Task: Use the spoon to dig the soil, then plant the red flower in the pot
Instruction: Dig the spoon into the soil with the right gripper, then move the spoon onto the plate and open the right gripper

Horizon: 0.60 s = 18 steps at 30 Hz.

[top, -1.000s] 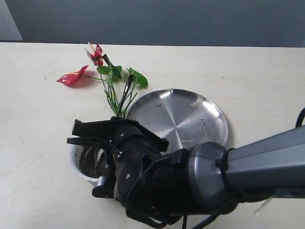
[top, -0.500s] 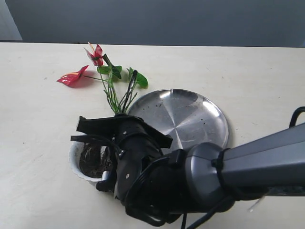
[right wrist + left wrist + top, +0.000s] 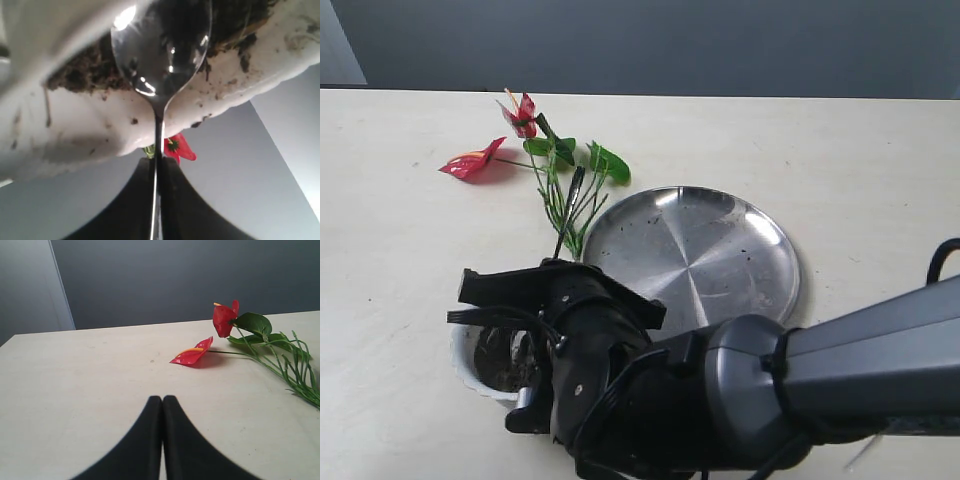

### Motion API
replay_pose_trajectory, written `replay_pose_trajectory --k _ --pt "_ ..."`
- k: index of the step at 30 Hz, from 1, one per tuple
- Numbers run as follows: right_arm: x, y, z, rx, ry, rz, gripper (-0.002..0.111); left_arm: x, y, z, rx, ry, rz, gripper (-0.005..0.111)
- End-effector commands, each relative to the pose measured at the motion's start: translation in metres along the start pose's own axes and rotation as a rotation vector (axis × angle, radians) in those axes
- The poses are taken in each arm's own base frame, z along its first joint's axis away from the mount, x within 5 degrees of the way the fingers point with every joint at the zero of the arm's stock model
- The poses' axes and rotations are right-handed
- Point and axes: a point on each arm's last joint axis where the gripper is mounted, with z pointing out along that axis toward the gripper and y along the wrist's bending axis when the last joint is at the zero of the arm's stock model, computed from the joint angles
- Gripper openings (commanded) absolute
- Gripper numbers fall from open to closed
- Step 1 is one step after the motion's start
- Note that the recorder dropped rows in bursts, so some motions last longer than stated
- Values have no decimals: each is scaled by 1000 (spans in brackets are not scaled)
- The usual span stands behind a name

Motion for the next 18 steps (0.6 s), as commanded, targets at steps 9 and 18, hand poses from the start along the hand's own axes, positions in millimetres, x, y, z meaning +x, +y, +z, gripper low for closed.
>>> replay_pose_trajectory --k 9,18 --pt "53 -4 -1 3 198 364 -1 0 0 0 1 -3 0 0" --pt "99 14 -2 -216 170 1061 -1 0 0 0 1 -3 0 0"
